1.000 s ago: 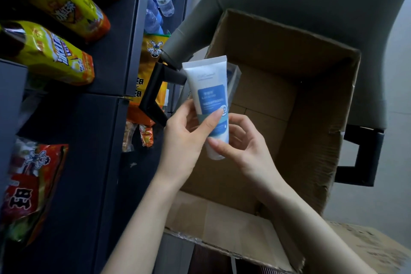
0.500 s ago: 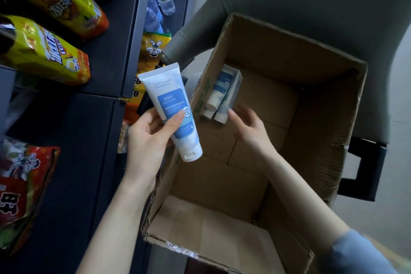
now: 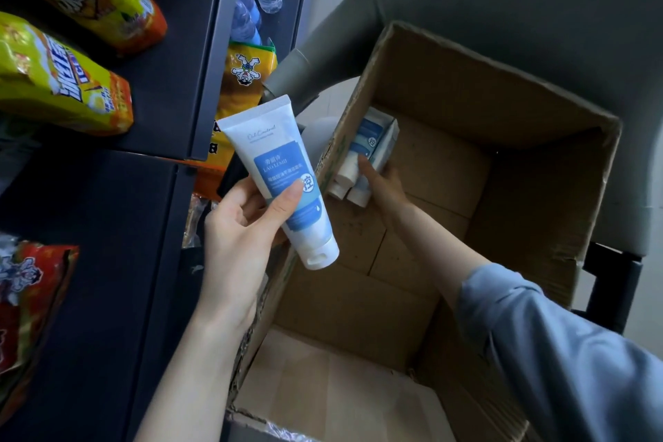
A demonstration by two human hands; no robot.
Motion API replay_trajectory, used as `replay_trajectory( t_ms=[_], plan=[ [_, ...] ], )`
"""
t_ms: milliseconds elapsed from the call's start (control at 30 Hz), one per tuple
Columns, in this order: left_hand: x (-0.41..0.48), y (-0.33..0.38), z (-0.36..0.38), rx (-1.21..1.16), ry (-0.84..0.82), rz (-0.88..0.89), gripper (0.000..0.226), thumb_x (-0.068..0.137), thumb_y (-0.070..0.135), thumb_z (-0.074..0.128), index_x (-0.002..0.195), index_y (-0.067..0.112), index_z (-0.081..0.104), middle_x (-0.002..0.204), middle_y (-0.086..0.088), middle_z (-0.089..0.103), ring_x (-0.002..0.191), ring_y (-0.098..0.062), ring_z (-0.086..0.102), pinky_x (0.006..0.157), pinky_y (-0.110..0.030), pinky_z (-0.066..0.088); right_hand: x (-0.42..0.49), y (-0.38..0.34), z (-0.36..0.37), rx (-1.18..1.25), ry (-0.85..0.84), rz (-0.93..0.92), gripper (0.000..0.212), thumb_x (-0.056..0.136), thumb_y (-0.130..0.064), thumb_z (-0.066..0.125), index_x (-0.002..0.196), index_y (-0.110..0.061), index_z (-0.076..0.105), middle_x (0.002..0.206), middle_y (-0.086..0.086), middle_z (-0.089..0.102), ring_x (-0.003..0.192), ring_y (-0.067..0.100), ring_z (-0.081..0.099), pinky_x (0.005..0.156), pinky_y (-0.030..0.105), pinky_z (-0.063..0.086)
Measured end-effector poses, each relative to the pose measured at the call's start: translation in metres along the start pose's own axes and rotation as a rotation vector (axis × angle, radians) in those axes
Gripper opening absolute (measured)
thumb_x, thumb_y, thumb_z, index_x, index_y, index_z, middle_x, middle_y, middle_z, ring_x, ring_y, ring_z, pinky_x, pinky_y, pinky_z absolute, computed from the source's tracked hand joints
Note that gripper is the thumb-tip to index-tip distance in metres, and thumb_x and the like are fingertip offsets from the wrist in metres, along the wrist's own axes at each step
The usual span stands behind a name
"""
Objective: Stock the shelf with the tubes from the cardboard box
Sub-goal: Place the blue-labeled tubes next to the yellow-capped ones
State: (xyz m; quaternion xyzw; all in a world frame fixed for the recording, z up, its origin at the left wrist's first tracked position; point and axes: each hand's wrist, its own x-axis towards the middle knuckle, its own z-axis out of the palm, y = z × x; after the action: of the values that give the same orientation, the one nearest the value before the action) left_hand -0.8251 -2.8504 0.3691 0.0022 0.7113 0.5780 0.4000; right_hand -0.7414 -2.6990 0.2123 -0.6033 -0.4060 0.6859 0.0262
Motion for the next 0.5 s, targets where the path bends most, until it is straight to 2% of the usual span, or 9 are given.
replay_trajectory(
  t_ms=[133,300,400,500],
  plan=[
    [-0.004,0.005,-0.006,-0.059,-0.021,0.01,0.045,0.07,0.035,0.069,0.111,0.016,0.064,0.105,0.006,0.072,0.099,-0.01,0.068,0.079,-0.026,0.056,0.003,0.002,0.002,0.061,0.013,0.035,0.069,0.088,-0.035,0.063,0.142,-0.008,0.031,0.137,0.013,0.051,0.119,0.029,0.055,0.101,0.046,0.046],
    [-0.013,0.007,-0.015,-0.117,-0.03,-0.023,0.04,0.074,0.033,0.065,0.11,0.017,0.064,0.102,0.003,0.072,0.092,-0.011,0.069,0.067,-0.023,0.055,-0.005,0.003,0.007,0.199,-0.009,0.033,0.047,0.094,-0.023,0.056,0.136,-0.006,0.043,0.132,0.015,0.056,0.118,0.03,0.056,0.102,0.048,0.045],
    [-0.02,0.005,-0.02,-0.169,-0.02,-0.077,0.04,0.074,0.033,0.064,0.11,0.016,0.065,0.102,0.001,0.072,0.089,-0.011,0.068,0.07,-0.025,0.057,-0.017,0.004,0.006,0.212,0.006,0.039,0.045,0.095,-0.019,0.055,0.136,-0.006,0.042,0.132,0.015,0.056,0.118,0.031,0.056,0.101,0.049,0.044],
    [-0.031,0.003,-0.025,-0.224,0.012,-0.151,0.043,0.07,0.036,0.066,0.107,0.015,0.067,0.098,-0.001,0.071,0.088,-0.016,0.063,0.078,-0.032,0.049,-0.034,0.011,-0.001,0.192,-0.032,0.003,0.043,0.096,-0.017,0.052,0.136,-0.005,0.042,0.132,0.018,0.055,0.12,0.033,0.054,0.104,0.05,0.042]
  ],
)
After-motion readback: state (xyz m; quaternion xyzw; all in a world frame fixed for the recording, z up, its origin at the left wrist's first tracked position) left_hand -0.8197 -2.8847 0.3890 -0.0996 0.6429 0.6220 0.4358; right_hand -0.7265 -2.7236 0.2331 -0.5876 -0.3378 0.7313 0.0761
